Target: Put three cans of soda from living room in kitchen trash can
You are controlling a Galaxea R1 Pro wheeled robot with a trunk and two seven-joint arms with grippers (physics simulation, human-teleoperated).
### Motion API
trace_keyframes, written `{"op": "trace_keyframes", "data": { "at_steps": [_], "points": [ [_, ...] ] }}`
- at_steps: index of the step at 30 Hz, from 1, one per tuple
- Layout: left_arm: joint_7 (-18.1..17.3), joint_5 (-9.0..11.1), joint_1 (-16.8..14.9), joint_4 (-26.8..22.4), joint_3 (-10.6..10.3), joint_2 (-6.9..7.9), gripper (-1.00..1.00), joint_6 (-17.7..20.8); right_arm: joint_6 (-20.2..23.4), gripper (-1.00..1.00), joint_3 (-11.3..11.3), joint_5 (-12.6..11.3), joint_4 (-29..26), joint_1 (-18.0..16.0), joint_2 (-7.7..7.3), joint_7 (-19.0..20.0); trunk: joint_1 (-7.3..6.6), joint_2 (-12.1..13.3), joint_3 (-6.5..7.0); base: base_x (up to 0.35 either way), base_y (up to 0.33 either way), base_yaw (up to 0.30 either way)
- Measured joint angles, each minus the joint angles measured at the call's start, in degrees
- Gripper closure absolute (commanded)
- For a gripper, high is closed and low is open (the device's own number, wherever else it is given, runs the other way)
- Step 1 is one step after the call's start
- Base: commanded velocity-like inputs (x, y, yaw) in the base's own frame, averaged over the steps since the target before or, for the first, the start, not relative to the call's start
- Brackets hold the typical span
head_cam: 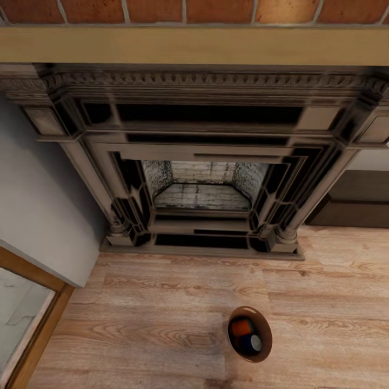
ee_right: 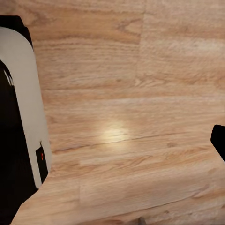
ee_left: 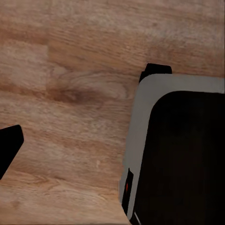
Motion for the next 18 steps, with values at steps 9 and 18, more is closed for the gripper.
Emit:
{"op": "trace_keyframes", "data": {
  "at_steps": [9,18],
  "points": [
    [0.69,0.11,0.83,-0.06,0.04,-2.90,-1.00,-0.03,0.00,-1.00,0.07,0.19,0.05,0.00,0.96,0.20,0.00,0.00,0.00,0.000,0.000,0.000],
    [0.80,0.18,1.09,-0.06,0.11,-4.05,-1.00,0.02,0.02,-1.00,0.08,0.19,0.09,0.08,1.84,0.22,0.00,0.00,0.00,0.000,0.000,0.000]
  ]
}}
